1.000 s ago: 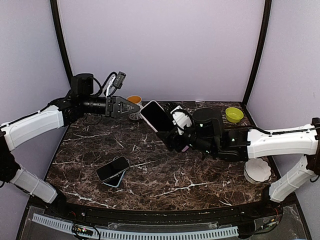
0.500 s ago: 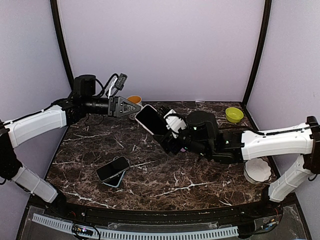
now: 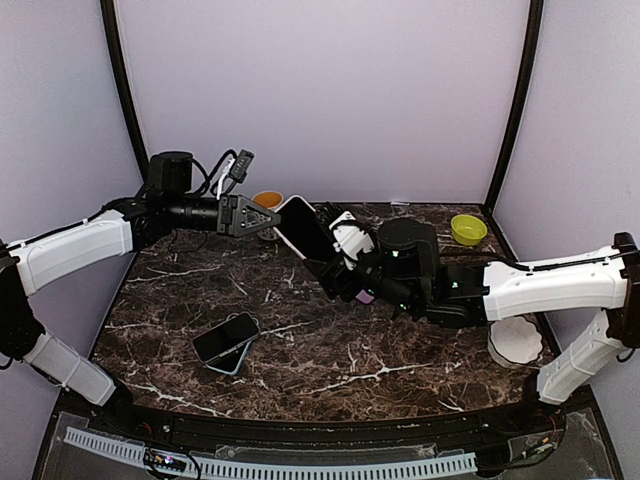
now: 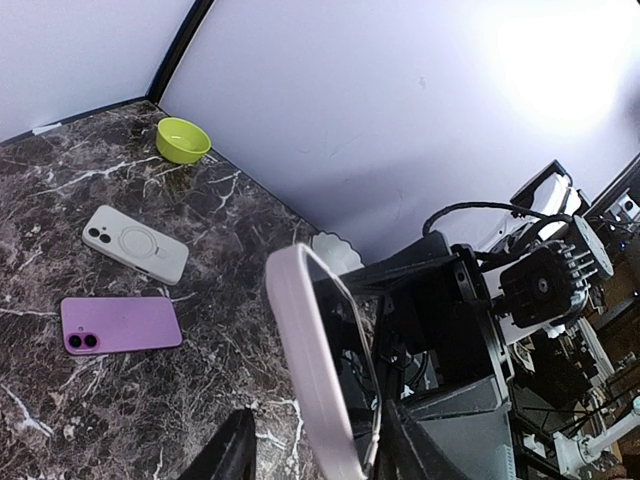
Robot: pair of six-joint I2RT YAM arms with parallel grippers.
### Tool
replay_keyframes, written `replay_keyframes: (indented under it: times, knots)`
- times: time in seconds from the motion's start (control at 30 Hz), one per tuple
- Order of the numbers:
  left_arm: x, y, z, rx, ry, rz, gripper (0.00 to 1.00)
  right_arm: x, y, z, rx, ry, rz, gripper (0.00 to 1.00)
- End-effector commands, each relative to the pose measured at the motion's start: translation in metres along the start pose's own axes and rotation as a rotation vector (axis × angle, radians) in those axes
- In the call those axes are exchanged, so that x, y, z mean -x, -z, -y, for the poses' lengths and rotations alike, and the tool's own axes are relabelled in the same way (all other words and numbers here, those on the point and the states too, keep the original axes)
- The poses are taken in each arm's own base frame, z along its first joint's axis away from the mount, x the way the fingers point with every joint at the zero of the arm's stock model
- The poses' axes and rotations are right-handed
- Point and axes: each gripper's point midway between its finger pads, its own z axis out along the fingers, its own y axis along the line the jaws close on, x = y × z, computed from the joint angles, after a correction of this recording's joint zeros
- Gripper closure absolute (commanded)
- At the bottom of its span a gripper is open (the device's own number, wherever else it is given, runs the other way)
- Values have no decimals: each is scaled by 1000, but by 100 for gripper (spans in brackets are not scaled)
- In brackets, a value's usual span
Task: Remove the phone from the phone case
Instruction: Pass from the right arm to the left
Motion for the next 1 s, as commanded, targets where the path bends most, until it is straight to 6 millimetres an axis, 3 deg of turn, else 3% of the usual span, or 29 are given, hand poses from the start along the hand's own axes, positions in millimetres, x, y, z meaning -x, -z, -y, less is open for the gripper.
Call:
replay_keyframes:
  times: [0.0,0.47,0.73,0.77,0.8,0.83,0.87,0.9,0.97]
  knots:
    - [5,6,24,-105,-32,1,57,56,9,14,-64,-70,180,100]
    - [5,5,28,-140,-27,3,72,61,4,1,-5,-62,210,100]
    - [8,6,32,-147,-55,20,99,62,4,0,0,-59,232,100]
    - [8,6,31,-143,-60,25,100,63,4,-1,3,-65,228,96]
    - [10,8,33,-141,-70,34,100,64,3,-1,7,-73,220,73]
    - [11,9,31,-125,-79,48,100,63,2,-2,12,-81,213,41]
    - [14,11,34,-121,-99,66,100,64,2,-1,8,-96,210,22]
    - [14,12,32,-104,-103,77,100,64,2,3,-9,-121,207,10]
    - [18,17,35,-82,-144,116,100,62,-1,17,-67,-200,182,2]
